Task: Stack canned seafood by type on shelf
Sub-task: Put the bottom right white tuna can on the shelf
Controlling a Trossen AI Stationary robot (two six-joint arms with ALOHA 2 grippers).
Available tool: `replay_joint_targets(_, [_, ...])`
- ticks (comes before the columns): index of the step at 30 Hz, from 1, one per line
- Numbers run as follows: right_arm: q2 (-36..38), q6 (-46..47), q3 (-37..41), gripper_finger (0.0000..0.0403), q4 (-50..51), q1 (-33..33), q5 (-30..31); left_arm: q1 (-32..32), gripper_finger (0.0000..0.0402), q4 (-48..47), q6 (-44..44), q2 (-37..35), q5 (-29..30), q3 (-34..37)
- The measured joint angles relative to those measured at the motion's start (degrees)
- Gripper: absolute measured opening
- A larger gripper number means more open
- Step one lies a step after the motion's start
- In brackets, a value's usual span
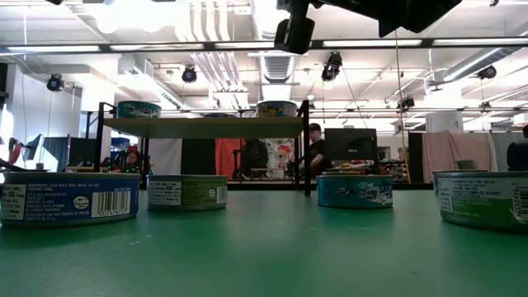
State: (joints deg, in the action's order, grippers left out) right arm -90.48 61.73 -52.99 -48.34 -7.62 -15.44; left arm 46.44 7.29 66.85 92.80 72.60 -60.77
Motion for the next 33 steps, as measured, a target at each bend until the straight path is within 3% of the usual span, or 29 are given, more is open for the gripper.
replay_joint_targets(20, [-0.09, 0.70, 0.00, 0.0126, 0.75, 0.04, 0.24, -4.40, 0.0222, 0.52, 8.31, -1.08, -0.87, -0.37])
replay_joint_targets(30, [-0.17, 5.73, 0.00, 0.0126, 1.97, 0.07, 0.77, -4.91, 0.0130, 0.20, 11.55, -1.08, -1.91, -0.35])
replay_joint_targets(33, [-0.17, 7.68, 0.00, 0.0126, 2.09, 0.15, 0.96, -5.17, 0.0127, 1.98, 13.19, -1.08, -2.59, -0.33])
